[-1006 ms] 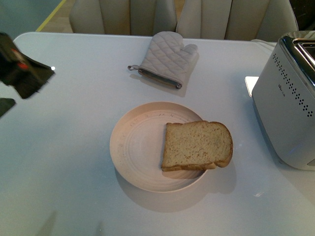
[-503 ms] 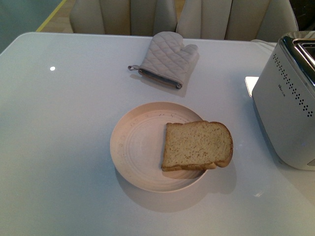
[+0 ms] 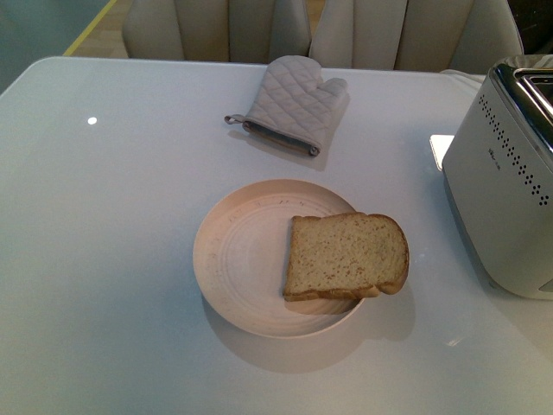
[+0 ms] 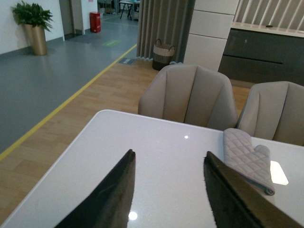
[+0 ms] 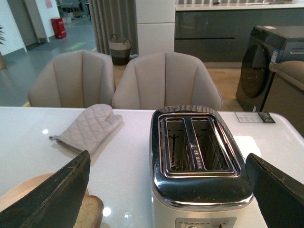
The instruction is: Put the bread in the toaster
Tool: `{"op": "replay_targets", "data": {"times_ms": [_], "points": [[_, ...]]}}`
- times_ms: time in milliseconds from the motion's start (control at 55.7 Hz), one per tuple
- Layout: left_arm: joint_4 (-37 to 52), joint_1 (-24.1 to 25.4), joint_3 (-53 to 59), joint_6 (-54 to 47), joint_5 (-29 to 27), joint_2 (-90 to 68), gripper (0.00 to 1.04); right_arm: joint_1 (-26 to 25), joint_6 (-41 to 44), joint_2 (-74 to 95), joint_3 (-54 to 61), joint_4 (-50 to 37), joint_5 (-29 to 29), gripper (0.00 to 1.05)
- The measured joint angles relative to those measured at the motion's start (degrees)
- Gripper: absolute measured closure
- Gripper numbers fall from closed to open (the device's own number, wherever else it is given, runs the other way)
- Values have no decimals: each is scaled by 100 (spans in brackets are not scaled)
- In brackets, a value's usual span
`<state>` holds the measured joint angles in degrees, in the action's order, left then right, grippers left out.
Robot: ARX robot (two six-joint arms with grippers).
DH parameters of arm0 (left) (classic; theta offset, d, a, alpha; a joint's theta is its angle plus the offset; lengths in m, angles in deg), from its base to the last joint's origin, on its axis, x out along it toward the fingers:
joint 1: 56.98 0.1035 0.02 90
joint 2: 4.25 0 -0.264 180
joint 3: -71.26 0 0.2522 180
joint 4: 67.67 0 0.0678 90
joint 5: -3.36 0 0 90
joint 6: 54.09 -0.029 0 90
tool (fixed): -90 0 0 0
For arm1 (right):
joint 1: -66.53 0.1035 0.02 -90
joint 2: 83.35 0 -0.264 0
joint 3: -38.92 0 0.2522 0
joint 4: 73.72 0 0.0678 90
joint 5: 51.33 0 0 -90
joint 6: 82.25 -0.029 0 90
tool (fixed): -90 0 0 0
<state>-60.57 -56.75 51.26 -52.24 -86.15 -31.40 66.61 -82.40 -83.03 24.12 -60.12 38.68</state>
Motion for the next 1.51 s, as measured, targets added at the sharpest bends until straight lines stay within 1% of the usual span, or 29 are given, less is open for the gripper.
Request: {"op": "replay_targets", "data": {"times_ms": [36,90,126,485,557,880,916,970,1024,1329,1347,1383,1437,1473,1509], "points": [[-28,-2,31,-26,-39,61,88,0,0,0,0,0,-4,9],[-90,-2,98,-59,-52,188,99,0,2,0,0,0,-2,9],[-129,-4,131,-57,-50,251,102,0,0,0,0,0,-2,9],[-627,-9,378,-107,-52,1012,102,0,0,0,0,0,-2,9],[-601,-9,555,-116,-48,1189,102,0,0,0,0,0,-2,9],[-1058,-11,555,-122,-50,1685,102,0,0,0,0,0,-2,9],[-1176,-11,555,-120,-52,1803,102,0,0,0,0,0,-2,9],[-1836,-11,553,-122,-48,2271,102,0,0,0,0,0,-2,9],[-2026,-11,553,-122,-50,2555,102,0,0,0,0,0,-4,9],[-2079,-11,553,-122,-50,2680,102,0,0,-2,0,0,-2,9],[-2079,-11,553,-118,-50,2680,101,0,0,-2,0,0,-2,9],[-2079,-11,553,-120,-50,2680,97,0,0,-2,0,0,-2,9],[-2079,-11,553,-120,-50,2680,84,0,0,-2,0,0,-2,9],[-2079,-11,553,-122,-50,2680,73,0,0,-2,0,0,-2,9],[-2079,-11,553,-122,-50,2680,68,0,0,-2,0,0,-2,9]]}}
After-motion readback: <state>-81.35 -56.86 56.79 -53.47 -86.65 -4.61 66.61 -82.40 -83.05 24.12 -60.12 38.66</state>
